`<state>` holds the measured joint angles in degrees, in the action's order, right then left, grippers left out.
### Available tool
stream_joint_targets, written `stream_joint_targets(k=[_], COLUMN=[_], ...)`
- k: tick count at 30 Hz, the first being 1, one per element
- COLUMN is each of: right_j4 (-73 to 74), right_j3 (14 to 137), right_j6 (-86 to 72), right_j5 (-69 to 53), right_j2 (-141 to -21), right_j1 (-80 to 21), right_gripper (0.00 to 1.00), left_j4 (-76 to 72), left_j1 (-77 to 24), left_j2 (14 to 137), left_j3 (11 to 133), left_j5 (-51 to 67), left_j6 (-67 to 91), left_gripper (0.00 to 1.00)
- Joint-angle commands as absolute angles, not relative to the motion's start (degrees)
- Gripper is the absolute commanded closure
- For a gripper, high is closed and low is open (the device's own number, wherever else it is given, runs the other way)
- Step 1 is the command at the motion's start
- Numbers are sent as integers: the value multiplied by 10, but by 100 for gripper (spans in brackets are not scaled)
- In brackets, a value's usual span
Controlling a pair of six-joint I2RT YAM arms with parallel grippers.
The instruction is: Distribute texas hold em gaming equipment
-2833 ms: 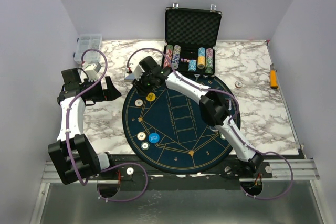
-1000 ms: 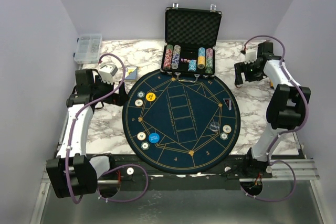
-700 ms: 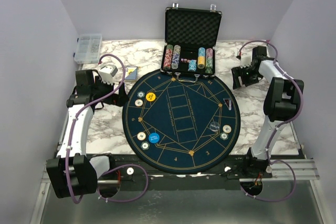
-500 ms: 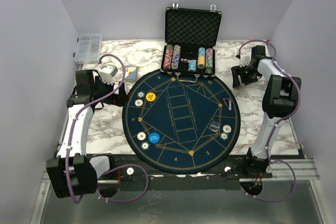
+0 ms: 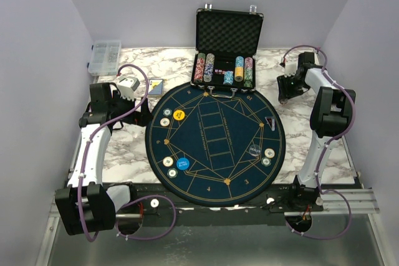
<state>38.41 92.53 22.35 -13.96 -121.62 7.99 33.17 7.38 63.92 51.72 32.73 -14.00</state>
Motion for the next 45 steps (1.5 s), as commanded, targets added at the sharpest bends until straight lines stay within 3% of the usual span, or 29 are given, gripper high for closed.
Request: stream_joint_targets(k=[1, 4, 10, 16, 35, 45], right_j4=[385, 386, 388, 391, 421, 481], right_j3=[938, 937, 936, 936, 948, 934], right_j6=[225, 227, 229, 231, 243, 255], right_j5=[-133, -131, -130, -135, -163, -238], right_j2=[-1222, -1221, -1223, -1218, -1171, -1069], right_j1=[83, 84, 88, 91, 91, 39], right_gripper=[50, 54, 51, 60, 62, 62], left_j4=[333, 333, 333, 333, 333, 335], left_j1=[72, 71, 71, 71, 71, 71], left_j2=[642, 644, 645, 648, 654, 657], left_j3=[519, 519, 521, 524, 527, 527], left_j5=[317, 317, 316, 316, 319, 324], left_j6=[-142, -142, -142, -140, -137, -137], left_gripper=[2, 2, 2, 2, 2, 2])
